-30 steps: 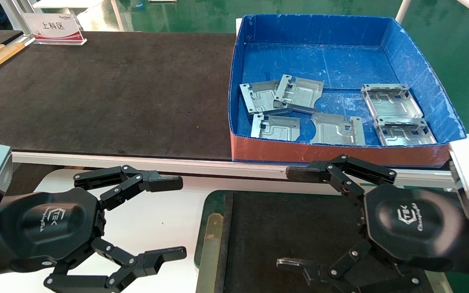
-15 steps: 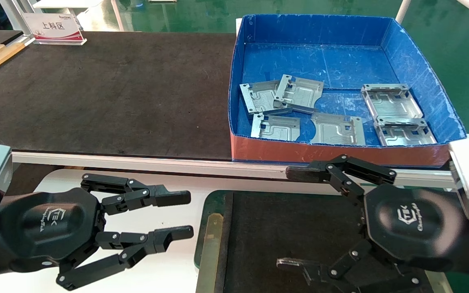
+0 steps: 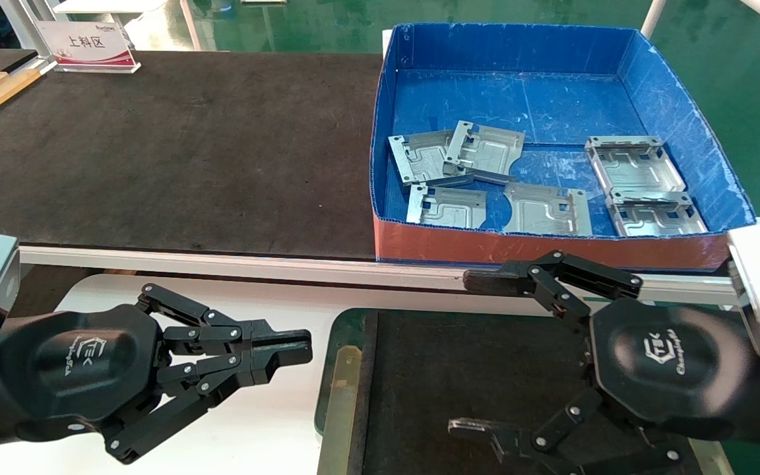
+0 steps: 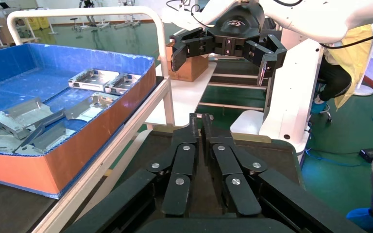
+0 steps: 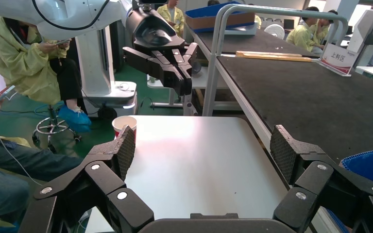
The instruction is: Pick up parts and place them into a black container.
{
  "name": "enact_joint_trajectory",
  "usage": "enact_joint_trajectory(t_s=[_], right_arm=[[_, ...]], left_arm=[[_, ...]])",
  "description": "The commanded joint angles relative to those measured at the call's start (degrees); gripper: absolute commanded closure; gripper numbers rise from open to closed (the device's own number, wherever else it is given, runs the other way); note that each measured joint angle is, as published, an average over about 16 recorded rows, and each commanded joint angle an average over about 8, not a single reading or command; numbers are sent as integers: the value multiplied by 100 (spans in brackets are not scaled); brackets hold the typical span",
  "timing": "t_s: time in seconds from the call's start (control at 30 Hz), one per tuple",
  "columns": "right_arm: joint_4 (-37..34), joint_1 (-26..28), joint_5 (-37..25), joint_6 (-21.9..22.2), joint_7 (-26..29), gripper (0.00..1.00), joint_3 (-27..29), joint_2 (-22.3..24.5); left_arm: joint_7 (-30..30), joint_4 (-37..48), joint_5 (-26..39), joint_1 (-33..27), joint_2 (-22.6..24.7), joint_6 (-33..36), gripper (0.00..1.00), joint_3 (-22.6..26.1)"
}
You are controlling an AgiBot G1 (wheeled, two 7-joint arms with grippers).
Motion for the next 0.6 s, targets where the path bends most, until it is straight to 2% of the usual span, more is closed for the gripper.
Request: enact_joint_trajectory(t_s=[0.03, 0.57, 0.6], right_arm=[[0, 0, 0, 0, 0, 0, 0, 0], [0, 0, 0, 0, 0, 0, 0, 0], [0, 0, 0, 0, 0, 0, 0, 0]], left_arm=[[0, 0, 0, 0, 0, 0, 100, 0], [0, 0, 0, 0, 0, 0, 100, 0], [0, 0, 0, 0, 0, 0, 94, 0]])
